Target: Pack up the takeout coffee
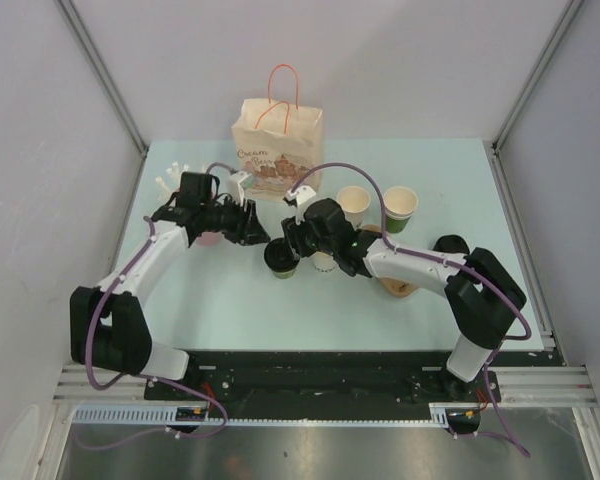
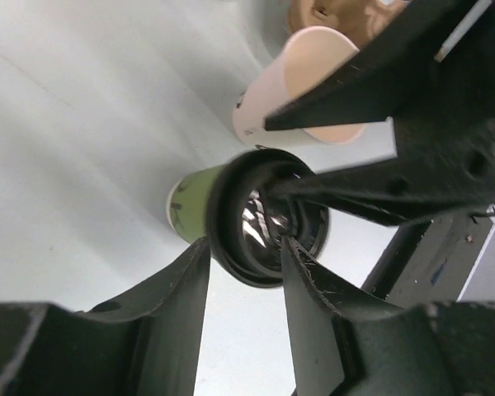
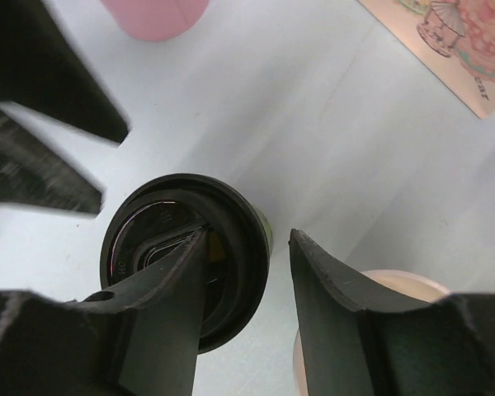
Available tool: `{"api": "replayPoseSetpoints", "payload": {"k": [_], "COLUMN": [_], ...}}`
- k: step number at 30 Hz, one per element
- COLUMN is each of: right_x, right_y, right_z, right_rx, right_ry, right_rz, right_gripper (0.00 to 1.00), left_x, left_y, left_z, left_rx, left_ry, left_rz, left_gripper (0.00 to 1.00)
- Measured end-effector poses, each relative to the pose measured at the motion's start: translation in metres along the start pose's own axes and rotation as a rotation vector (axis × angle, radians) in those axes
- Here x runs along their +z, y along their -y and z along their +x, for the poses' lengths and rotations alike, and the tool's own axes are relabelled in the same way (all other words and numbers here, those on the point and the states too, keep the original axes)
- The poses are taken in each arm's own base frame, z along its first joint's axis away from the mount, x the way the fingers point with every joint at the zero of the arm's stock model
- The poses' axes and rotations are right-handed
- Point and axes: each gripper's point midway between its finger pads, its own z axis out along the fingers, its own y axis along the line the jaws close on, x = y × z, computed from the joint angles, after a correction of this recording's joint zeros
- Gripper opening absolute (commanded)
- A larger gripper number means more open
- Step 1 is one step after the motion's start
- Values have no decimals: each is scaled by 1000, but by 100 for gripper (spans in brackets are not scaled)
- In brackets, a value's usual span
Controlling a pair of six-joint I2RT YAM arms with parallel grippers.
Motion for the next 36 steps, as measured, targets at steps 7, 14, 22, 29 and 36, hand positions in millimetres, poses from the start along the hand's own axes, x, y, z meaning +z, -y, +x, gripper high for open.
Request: {"api": "replayPoseSetpoints", "payload": {"k": [7,14,22,29,36], "right_x": [-4,-8,-14,-22,-25], "right_y": [-10,-3,-3,-10,-10], "right_z": [-9,-40,-50,-17,-5], "right_rx": [-58,-69,0,100,172], "right_ry": [-18,14,-4,-129,-175], "right_rz": [-61,-72,-20,30,52], "right_gripper": [64,66,45,40,34], "left_x": [4,6,8,8,9], "left_y": [-22,-23,-26,-26,-26], "left_z": [2,3,6,6,7], "left_rx": [-59,-64,-70,-70,-71], "left_ry": [-18,-24,-33,-33,-37], "left_rz": [-29,-28,-39,-39,-36], "left_gripper": [51,48,44,43,43]}}
